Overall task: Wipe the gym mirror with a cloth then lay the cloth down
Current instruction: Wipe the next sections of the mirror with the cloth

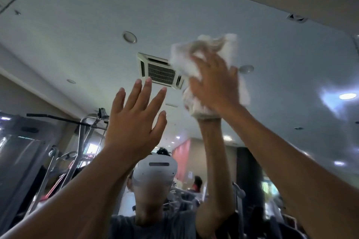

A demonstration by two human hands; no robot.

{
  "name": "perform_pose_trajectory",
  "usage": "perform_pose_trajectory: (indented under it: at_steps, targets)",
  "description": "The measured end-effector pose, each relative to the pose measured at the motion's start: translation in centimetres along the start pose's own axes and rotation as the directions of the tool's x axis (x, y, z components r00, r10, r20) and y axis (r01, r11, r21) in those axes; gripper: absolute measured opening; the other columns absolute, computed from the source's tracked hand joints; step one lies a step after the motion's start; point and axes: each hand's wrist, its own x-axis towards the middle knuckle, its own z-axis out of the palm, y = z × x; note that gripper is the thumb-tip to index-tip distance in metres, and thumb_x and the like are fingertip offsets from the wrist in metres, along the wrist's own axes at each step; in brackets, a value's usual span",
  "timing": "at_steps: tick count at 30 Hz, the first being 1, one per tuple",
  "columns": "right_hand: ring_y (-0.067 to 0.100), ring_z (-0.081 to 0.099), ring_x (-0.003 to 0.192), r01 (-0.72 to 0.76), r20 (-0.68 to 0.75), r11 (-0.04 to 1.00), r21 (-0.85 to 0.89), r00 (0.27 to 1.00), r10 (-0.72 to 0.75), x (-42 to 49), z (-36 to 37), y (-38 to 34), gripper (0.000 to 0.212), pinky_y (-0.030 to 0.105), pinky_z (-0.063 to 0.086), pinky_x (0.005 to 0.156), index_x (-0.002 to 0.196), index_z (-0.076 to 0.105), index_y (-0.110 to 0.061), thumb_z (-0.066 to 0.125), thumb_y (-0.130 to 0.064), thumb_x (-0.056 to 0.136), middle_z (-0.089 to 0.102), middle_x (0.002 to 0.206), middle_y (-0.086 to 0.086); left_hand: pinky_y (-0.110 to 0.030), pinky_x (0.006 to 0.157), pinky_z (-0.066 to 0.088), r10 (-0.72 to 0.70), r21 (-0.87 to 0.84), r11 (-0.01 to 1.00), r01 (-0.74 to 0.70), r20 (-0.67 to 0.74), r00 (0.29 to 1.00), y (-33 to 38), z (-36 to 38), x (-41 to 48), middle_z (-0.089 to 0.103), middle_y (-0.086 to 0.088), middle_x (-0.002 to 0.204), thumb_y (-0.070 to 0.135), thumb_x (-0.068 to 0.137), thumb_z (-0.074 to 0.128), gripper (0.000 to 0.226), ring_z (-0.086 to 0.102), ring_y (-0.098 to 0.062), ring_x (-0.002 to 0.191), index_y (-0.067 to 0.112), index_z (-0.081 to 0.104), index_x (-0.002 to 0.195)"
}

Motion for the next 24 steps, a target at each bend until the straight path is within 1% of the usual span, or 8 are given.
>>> perform_pose_trajectory:
  at_steps: [3,5,7,9,12,16,21,24]
  targets:
    - [0.024,0.035,0.143,0.579,0.149,0.811,0.085,0.797,-0.585,-2.9,-1.3,3.0,0.063,0.046,0.033,0.097,0.148,0.044,-0.03,0.037,-0.044,0.087,0.035,0.159,0.003,-0.052,0.119,0.017,-0.002,0.02,1.0,0.002,0.0,1.0,0.1,0.0,0.0,0.03,-0.012,0.163,0.041,0.099,0.028,0.059,0.023,-0.029,0.152,0.021,0.042,0.153]
    - [0.026,0.038,0.142,0.683,0.2,0.72,0.118,0.694,-0.691,-2.1,-2.6,7.7,0.067,0.046,0.038,0.096,0.149,0.043,-0.027,0.043,-0.039,0.084,0.035,0.159,0.004,-0.053,0.12,0.018,0.002,0.012,1.0,-0.002,-0.001,1.0,0.1,0.0,-0.1,0.03,-0.013,0.162,0.042,0.099,0.026,0.06,0.023,-0.03,0.152,0.022,0.039,0.154]
    - [0.027,0.04,0.139,0.424,0.209,0.902,0.084,0.877,-0.432,0.5,-3.3,11.5,0.068,0.048,0.042,0.099,0.151,0.037,-0.032,0.043,-0.043,0.084,0.036,0.158,0.002,-0.054,0.12,0.019,0.011,0.003,1.0,-0.011,-0.001,1.0,0.2,-0.1,-0.1,0.031,-0.015,0.162,0.041,0.099,0.025,0.06,0.024,-0.031,0.152,0.022,0.039,0.154]
    - [0.028,0.038,0.138,-0.034,0.086,0.999,-0.02,0.996,0.036,3.3,-2.3,12.1,0.06,0.052,0.04,0.102,0.148,0.039,-0.035,0.038,-0.05,0.09,0.038,0.155,-0.001,-0.054,0.12,0.018,0.017,0.0,1.0,-0.017,0.006,1.0,0.1,0.0,0.0,0.03,-0.014,0.162,0.042,0.099,0.024,0.061,0.023,-0.031,0.152,0.022,0.037,0.155]
    - [0.027,0.038,0.137,-0.408,-0.091,0.912,-0.043,0.911,0.403,7.5,0.0,5.7,0.05,0.05,0.031,0.105,0.142,0.047,-0.026,0.042,-0.043,0.095,0.044,0.148,0.003,-0.05,0.121,0.013,0.013,0.002,1.0,-0.013,0.003,1.0,-0.1,0.1,-0.1,0.027,-0.011,0.163,0.045,0.099,0.023,0.063,0.019,-0.027,0.153,0.02,0.033,0.157]
    - [0.021,0.031,0.143,0.014,-0.008,1.0,0.007,1.0,-0.014,8.0,1.2,-2.5,0.05,0.048,0.029,0.107,0.146,0.041,-0.031,0.039,-0.038,0.097,0.034,0.157,-0.002,-0.042,0.123,0.006,-0.051,-0.003,0.999,0.051,0.003,0.999,0.1,0.0,-0.1,0.021,-0.012,0.164,0.05,0.097,0.023,0.074,0.014,-0.023,0.154,0.005,0.025,0.157]
    - [0.015,0.025,0.147,0.53,0.153,0.835,0.148,0.822,-0.549,2.4,-0.5,-0.6,0.061,0.049,0.028,0.106,0.15,0.038,-0.039,0.034,-0.049,0.089,0.028,0.162,-0.006,-0.04,0.123,-0.001,-0.151,0.019,0.988,0.151,0.014,0.988,0.1,-0.2,-0.3,0.014,-0.016,0.166,0.054,0.095,0.019,0.082,0.007,-0.025,0.155,0.0,0.02,0.157]
    - [0.018,0.031,0.143,0.522,0.137,0.835,0.177,0.827,-0.546,2.6,-1.8,5.0,0.066,0.047,0.038,0.1,0.148,0.039,-0.039,0.04,-0.049,0.083,0.034,0.159,-0.002,-0.037,0.121,0.0,-0.116,0.0,0.993,0.116,0.019,0.993,-0.2,-0.5,-0.4,0.02,-0.017,0.164,0.052,0.096,0.024,0.079,0.015,-0.026,0.154,0.0,0.026,0.155]
